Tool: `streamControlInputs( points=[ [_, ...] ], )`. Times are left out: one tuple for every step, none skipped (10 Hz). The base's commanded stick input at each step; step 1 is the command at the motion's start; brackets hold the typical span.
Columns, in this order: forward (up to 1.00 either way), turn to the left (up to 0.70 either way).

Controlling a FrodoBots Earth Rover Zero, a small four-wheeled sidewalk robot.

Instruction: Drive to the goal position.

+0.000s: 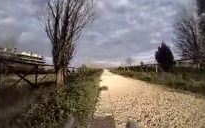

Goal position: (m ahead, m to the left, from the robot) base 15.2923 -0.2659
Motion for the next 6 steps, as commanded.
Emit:
streamControlInputs(
  points=[
    [0.7, 0.0],
    [0.7, 0.0],
    [0.7, 0.0],
    [0.7, 0.0],
    [0.7, 0.0],
    [0.7, 0.0]
  ],
)
